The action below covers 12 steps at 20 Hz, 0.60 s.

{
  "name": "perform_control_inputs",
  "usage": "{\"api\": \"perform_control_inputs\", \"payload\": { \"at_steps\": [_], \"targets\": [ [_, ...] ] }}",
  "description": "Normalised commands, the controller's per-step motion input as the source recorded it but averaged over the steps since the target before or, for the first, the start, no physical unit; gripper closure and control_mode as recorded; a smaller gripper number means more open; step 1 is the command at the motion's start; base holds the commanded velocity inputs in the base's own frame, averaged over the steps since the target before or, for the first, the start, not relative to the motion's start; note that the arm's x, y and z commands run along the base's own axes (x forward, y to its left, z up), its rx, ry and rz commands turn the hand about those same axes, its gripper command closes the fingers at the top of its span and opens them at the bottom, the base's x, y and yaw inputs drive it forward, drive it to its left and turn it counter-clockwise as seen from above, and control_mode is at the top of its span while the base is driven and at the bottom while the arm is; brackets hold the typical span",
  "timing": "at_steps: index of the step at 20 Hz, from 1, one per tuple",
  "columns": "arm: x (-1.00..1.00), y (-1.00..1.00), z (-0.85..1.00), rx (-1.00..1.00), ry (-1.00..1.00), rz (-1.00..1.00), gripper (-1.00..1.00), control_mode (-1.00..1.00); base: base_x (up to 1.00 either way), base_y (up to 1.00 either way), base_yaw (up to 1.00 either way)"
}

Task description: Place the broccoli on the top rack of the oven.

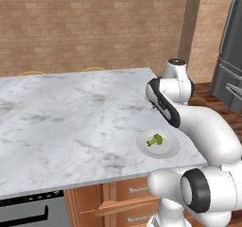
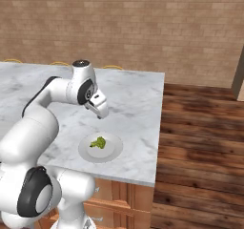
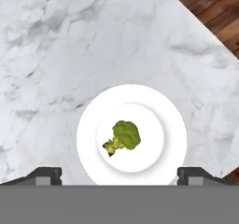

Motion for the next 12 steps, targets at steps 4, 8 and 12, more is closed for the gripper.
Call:
{"api": "perform_control_inputs", "payload": {
  "at_steps": [4, 8, 12],
  "targets": [
    [0.03, -0.23, -0.77, 0.24, 0.02, -0.23, -1.00, -1.00, 0.00, 0.00, 0.00],
    [-0.03, 0.00, -0.76, 0.07, 0.04, -0.19, -1.00, -1.00, 0.00, 0.00, 0.00],
    [-0.03, 0.25, -0.61, 0.00, 0.14, -0.06, -1.00, -1.00, 0.00, 0.00, 0.00]
  ]
}}
